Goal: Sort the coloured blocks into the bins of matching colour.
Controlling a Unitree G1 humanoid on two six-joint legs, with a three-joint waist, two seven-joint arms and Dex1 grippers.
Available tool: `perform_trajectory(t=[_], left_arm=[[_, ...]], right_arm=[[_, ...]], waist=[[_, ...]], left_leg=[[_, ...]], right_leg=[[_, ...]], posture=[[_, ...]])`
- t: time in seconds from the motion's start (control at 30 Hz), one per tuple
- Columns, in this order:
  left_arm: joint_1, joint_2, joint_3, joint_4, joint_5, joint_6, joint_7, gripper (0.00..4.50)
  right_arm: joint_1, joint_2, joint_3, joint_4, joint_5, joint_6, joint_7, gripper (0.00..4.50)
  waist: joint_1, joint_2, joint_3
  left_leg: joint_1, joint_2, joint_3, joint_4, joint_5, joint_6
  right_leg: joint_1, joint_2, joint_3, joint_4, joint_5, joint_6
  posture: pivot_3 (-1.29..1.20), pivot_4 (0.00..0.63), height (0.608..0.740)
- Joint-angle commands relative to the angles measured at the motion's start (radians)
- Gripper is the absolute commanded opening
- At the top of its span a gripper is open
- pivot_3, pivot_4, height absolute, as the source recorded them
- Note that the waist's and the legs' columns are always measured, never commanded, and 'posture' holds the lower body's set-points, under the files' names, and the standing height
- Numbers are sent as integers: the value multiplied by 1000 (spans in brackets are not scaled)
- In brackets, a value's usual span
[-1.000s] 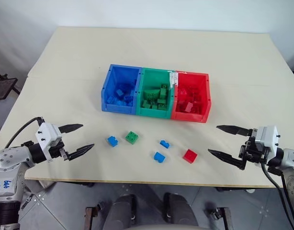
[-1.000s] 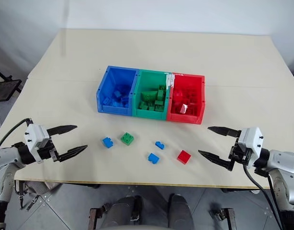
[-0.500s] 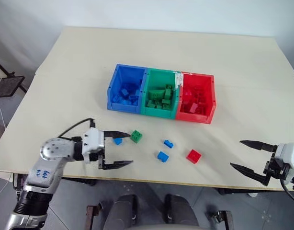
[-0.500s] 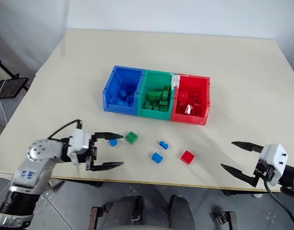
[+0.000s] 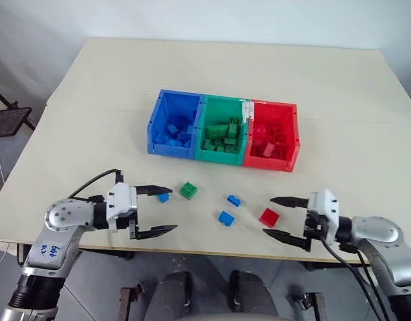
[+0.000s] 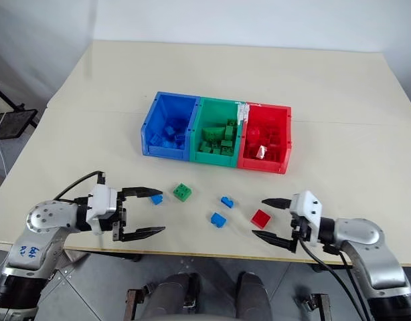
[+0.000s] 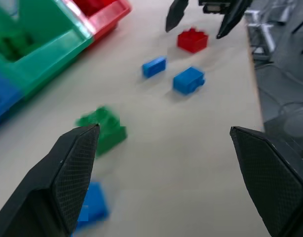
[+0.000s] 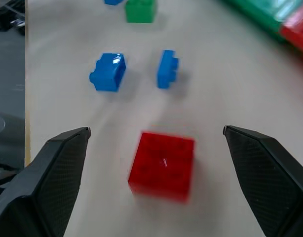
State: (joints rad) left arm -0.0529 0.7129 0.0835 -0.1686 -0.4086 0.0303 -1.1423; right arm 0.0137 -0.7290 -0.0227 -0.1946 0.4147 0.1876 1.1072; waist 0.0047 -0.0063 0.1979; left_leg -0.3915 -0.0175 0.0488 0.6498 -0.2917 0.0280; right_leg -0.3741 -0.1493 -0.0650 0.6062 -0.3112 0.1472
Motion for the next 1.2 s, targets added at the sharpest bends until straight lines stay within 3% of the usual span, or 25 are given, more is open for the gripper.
perform_trajectory(t=[0.03,0.1,0.33,0.43,0.57,0.9,1.07,1.2], left_arm=[[32,23,59,0,-10,-24,0,4497],[46,30,74,-6,-18,-25,-2,4500],[49,8,65,-25,-23,-17,8,4500],[41,-14,56,-37,-32,-10,23,4500],[3,-73,50,-92,-69,52,103,4500],[-55,-168,71,-194,-110,194,310,4500],[-60,-154,77,-205,-119,217,322,4500],[-59,-128,73,-205,-123,246,307,4500]], right_arm=[[-14,11,43,30,-60,-21,-18,4325],[-28,17,51,70,-80,-42,-25,3951],[-25,14,21,93,-61,-99,-12,1547],[-60,38,-25,79,1,-95,-28,1501],[-228,116,-94,115,75,-45,-132,1501],[-681,230,-84,531,-126,-103,-402,1501],[-739,250,-86,597,-140,-129,-403,3166],[-671,220,-117,488,-75,-119,-313,4445]], waist=[[0,0,0],[-4,0,0],[-4,0,0],[-5,0,0],[-12,0,0],[-9,0,0],[-9,0,0],[-9,1,0]], left_leg=[[0,0,0,0,0,0],[0,0,0,0,0,1],[0,0,0,0,0,1],[0,0,0,0,0,1],[0,1,2,1,0,1],[0,1,2,1,4,3],[-3,1,2,1,4,4],[-5,1,1,1,4,4]], right_leg=[[0,0,-1,0,0,0],[0,0,-2,0,0,0],[0,1,-3,1,0,0],[0,1,-4,1,0,0],[0,1,-3,1,0,0],[-2,5,-5,7,1,-1],[-2,6,-9,6,1,-1],[-3,6,-11,5,1,-1]], posture=[[0,150,740],[0,150,740],[0,150,740],[0,150,740],[0,150,740],[0,150,740],[0,150,740],[0,150,740]])
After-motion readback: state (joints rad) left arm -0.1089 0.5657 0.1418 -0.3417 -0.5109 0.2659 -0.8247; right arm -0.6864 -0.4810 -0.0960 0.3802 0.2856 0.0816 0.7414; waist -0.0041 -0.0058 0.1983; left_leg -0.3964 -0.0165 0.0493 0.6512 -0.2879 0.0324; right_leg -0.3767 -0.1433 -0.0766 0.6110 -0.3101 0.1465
